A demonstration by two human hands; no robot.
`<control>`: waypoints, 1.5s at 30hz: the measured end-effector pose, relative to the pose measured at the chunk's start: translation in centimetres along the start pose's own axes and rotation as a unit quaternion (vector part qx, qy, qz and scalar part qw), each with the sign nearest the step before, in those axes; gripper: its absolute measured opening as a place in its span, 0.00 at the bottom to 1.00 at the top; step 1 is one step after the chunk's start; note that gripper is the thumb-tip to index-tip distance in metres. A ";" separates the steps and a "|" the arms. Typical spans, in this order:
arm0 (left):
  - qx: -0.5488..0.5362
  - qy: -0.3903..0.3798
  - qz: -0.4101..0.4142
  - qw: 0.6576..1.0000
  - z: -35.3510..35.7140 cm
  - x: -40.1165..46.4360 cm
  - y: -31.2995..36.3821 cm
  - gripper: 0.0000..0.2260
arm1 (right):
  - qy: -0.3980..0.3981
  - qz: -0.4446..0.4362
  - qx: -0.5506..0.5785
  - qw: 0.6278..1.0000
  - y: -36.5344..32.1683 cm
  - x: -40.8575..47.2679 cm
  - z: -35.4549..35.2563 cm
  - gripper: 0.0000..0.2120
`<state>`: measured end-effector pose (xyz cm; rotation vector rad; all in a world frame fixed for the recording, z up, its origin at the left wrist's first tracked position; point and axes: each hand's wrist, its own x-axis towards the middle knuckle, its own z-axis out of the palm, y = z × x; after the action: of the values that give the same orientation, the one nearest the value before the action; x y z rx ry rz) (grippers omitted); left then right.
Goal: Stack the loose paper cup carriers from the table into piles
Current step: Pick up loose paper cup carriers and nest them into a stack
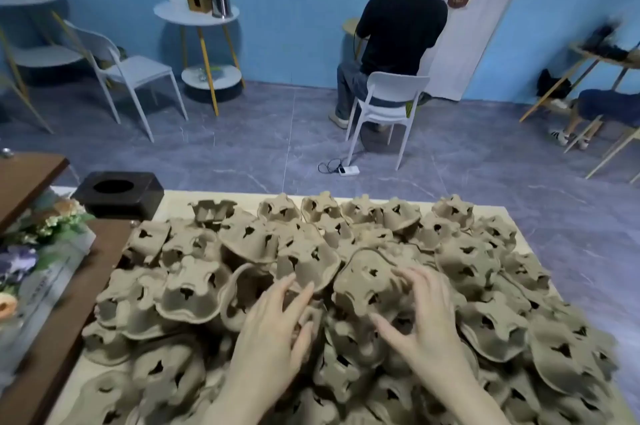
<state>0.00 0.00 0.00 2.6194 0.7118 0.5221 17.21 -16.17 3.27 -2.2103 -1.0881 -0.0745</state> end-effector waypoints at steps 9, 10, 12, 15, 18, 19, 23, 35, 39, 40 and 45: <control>-0.017 -0.015 0.002 1.000 0.5 -0.2 1.2 0.21 | -0.051 -0.018 -0.109 0.993 -1.2 1.0 2.2 0.34; -0.023 -0.020 0.000 1.000 0.3 -0.2 1.3 0.22 | -0.045 -0.014 -0.105 0.993 -1.3 1.1 2.3 0.33; -0.042 -0.029 -0.007 0.999 0.3 -0.5 1.7 0.22 | -0.023 -0.007 -0.088 0.996 -1.4 0.9 2.3 0.30; -0.070 -0.044 -0.022 0.996 0.2 -0.7 2.3 0.22 | 0.012 0.002 -0.053 0.999 -1.5 0.7 1.9 0.28; -0.155 -0.062 -0.056 0.984 -0.1 -0.1 3.3 0.22 | 0.047 0.031 0.005 0.998 -1.9 0.6 1.3 0.27; -0.185 -0.059 -0.064 0.979 -0.3 0.2 3.9 0.22 | 0.057 0.040 0.033 0.997 -2.1 0.5 1.0 0.27; -0.364 -0.057 -0.155 0.917 -0.8 1.4 6.1 0.26 | 0.072 0.090 0.171 0.979 -3.3 -0.4 -0.6 0.26; -0.364 0.121 0.021 0.924 -2.4 0.8 6.1 0.18 | -0.008 0.203 0.345 0.916 -5.5 -1.8 -2.8 0.29; -0.211 0.151 0.209 0.943 -2.0 -0.3 5.9 0.12 | -0.101 0.263 0.411 0.867 -6.0 -0.9 -3.3 0.19; -0.198 0.156 0.228 0.940 -1.8 -0.7 6.1 0.12 | -0.135 0.274 0.423 0.853 -6.1 -0.8 -3.2 0.17; -0.165 0.121 0.221 0.954 -1.2 -2.1 6.0 0.11 | -0.179 0.336 0.480 0.790 -5.8 -1.8 -2.4 0.08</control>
<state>0.16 -5.62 3.16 2.4099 0.0758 1.0103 12.37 -16.28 7.66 -1.5152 -0.2738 1.0200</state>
